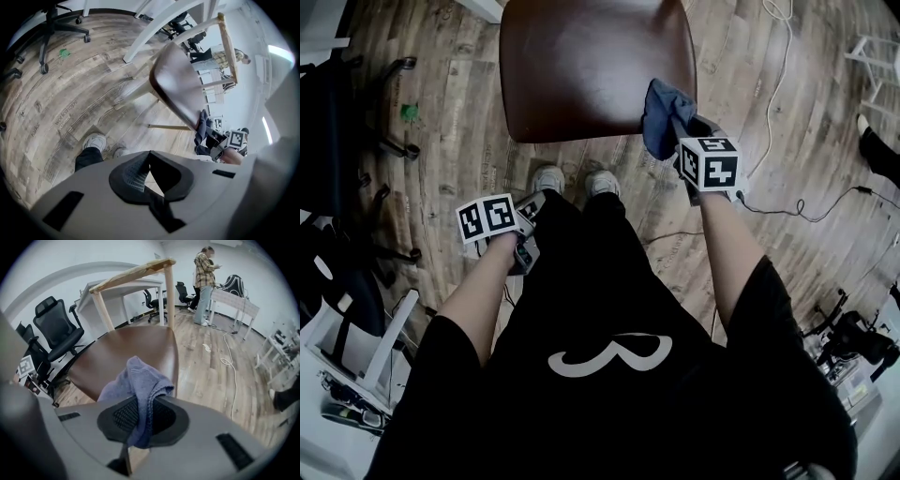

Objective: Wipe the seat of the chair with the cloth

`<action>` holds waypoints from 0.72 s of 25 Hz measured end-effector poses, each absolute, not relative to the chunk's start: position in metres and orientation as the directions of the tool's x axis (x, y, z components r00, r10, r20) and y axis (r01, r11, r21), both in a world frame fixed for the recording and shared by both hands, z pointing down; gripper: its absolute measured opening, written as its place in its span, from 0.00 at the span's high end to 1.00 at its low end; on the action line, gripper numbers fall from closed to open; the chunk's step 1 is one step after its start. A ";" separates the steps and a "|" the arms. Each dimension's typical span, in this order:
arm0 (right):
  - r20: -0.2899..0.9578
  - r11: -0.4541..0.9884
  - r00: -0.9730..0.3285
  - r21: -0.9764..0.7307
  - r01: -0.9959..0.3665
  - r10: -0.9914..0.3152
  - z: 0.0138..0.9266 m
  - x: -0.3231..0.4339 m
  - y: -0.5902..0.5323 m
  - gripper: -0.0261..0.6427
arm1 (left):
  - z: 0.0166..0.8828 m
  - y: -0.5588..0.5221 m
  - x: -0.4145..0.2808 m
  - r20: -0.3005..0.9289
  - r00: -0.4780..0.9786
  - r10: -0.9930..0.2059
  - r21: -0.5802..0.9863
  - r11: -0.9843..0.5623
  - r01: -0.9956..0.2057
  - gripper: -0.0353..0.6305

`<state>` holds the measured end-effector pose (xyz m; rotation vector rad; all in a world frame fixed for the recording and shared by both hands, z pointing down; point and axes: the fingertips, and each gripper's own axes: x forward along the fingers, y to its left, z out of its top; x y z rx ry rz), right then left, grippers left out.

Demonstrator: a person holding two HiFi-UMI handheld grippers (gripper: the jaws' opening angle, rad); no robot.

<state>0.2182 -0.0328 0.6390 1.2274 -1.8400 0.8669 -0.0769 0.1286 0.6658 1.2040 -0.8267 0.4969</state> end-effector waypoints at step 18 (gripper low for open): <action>0.821 0.333 -0.424 -0.305 -0.892 -0.383 0.592 0.234 -0.016 0.89 | 0.566 0.095 -0.019 0.659 0.705 -0.261 0.750 0.286 -0.596 0.93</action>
